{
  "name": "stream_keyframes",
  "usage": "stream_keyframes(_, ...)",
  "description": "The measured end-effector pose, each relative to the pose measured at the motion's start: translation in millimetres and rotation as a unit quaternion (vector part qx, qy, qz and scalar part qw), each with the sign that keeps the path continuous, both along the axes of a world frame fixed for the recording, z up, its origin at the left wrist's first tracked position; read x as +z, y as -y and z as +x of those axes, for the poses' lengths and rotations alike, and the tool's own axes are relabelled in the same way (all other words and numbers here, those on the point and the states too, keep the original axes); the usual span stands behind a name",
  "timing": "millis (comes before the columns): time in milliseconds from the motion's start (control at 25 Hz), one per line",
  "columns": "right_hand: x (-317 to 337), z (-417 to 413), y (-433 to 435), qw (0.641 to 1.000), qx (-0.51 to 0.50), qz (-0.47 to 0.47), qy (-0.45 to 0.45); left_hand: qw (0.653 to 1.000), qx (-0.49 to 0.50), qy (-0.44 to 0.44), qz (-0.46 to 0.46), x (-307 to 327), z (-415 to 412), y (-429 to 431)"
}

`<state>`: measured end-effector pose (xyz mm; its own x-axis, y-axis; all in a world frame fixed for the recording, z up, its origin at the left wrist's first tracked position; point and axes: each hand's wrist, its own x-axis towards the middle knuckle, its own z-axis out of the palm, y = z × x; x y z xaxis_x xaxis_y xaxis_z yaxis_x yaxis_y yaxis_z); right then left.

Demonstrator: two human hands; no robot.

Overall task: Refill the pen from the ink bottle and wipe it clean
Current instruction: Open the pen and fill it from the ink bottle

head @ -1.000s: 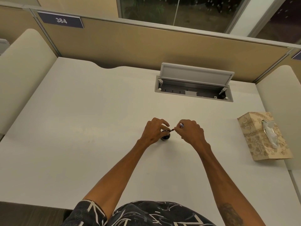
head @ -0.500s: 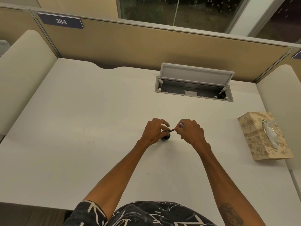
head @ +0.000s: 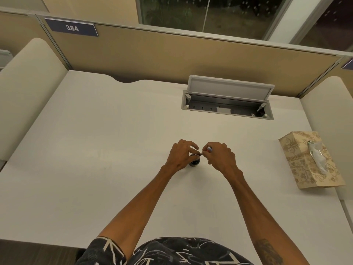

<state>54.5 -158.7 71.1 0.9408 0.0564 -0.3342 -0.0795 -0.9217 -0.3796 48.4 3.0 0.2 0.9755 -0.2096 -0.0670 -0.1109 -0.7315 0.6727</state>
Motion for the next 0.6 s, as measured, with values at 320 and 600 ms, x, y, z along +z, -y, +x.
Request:
stream_keyframes(320, 1.7, -2.2, 1.0, 1.000, -0.017, 0.025, 0.003, 1.000, -0.009, 0.025, -0.014, -0.7, -3.0, -0.9)
stream_keyframes(600, 7.1, -4.6, 5.8, 0.999, -0.040, 0.034, 0.016, 0.974, 0.090, -0.030, -0.204, -2.2, -9.8, -6.9)
